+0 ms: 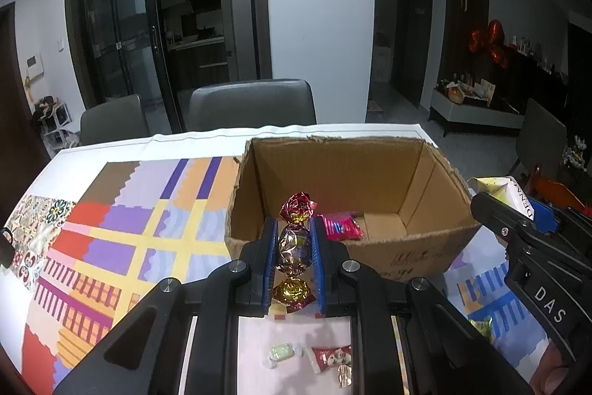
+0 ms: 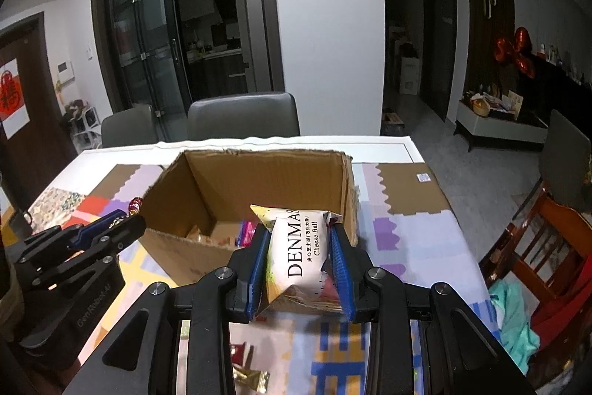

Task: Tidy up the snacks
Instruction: 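Lift the candy and DENMA pack and carry them over the box, then open both tools to drop the candy and DENMA pack into the box, then move both open tools back from the box toward the remaining snacks, then grasp the clear stick snack with the left tool while the right tool grasps the cheese-cake pack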

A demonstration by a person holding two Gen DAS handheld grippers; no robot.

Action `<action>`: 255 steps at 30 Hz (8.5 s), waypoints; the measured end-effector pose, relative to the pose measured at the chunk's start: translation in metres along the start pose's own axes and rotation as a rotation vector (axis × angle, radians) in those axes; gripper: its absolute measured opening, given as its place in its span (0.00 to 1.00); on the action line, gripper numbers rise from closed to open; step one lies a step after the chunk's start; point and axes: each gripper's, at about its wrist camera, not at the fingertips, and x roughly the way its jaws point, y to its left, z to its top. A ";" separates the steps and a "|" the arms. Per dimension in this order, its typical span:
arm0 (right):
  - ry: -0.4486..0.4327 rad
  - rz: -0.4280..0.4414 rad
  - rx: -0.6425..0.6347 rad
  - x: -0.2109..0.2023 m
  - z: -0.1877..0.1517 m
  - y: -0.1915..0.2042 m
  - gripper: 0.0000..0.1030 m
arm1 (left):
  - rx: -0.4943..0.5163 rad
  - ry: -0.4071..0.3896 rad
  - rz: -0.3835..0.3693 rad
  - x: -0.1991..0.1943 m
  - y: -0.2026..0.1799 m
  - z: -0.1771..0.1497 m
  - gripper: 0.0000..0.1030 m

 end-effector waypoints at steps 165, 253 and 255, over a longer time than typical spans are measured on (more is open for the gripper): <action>0.019 0.001 -0.097 -0.061 -0.108 -0.040 0.72 | -0.157 0.132 0.160 -0.057 -0.051 -0.136 0.75; 0.361 0.239 -0.322 0.038 -0.185 0.028 0.46 | -0.323 0.409 0.111 -0.012 -0.026 -0.209 0.18; 0.355 0.238 -0.308 0.036 -0.184 0.027 0.41 | -0.320 0.407 0.106 -0.012 -0.027 -0.209 0.18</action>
